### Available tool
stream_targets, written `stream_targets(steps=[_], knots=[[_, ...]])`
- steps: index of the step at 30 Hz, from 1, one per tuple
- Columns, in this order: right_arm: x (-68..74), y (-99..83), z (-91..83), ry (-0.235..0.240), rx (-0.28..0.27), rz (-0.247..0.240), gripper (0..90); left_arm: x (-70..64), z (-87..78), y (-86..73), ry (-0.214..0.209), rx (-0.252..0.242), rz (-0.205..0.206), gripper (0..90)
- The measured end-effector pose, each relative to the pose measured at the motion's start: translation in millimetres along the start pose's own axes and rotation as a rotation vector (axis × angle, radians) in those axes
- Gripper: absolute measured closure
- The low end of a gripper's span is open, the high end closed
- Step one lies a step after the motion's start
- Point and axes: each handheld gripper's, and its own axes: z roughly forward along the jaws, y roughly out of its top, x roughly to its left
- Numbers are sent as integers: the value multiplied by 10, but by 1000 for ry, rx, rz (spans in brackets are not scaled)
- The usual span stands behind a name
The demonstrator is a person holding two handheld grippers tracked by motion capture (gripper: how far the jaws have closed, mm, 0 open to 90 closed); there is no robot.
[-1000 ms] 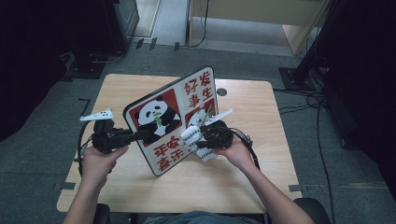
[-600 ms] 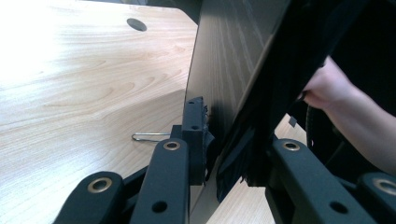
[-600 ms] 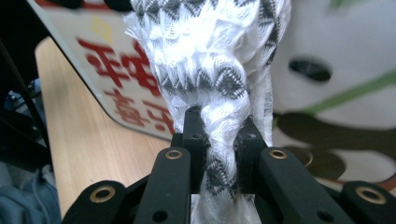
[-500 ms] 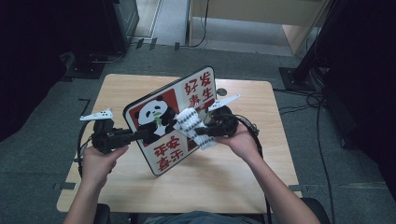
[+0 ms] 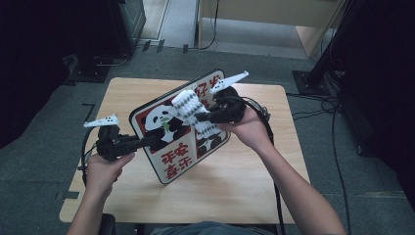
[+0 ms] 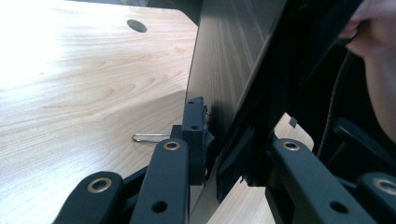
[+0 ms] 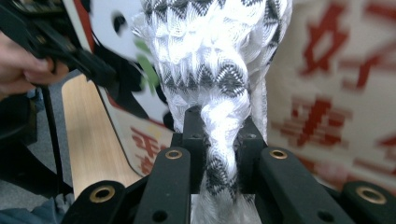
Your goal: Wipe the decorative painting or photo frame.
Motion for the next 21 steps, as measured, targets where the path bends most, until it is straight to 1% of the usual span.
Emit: stream_targets(steps=[2, 3, 4, 5, 6, 9, 11, 15, 18, 21], knots=[[48, 119, -23, -3, -5, -20, 805, 1, -1, -1, 0, 0, 1, 757], [98, 235, -41, -10, -8, -37, 805, 3, -3, -3, -1, 1, 0, 757], [98, 235, -41, -10, -8, -37, 805, 5, -4, -4, -2, 0, -3, 757], [140, 335, -48, -13, -20, -63, 804, 8, -5, -4, -3, 0, -4, 757], [140, 335, -48, -13, -20, -63, 804, 10, -5, -4, -3, -1, -4, 757], [184, 463, -45, -13, -39, -81, 804, 14, -6, -5, -6, -1, -4, 757], [203, 537, -13, -13, -45, -84, 804, 17, -7, -5, -8, -1, -4, 757], [191, 574, 77, -14, -37, -76, 804, 20, -6, -11, -6, -6, -6, 759], [171, 556, 143, -20, -20, -77, 804, 26, -8, -12, -11, -7, -13, 760], [154, 528, 170, -21, -14, -77, 804, 31, -8, -13, -15, -6, -15, 759]])
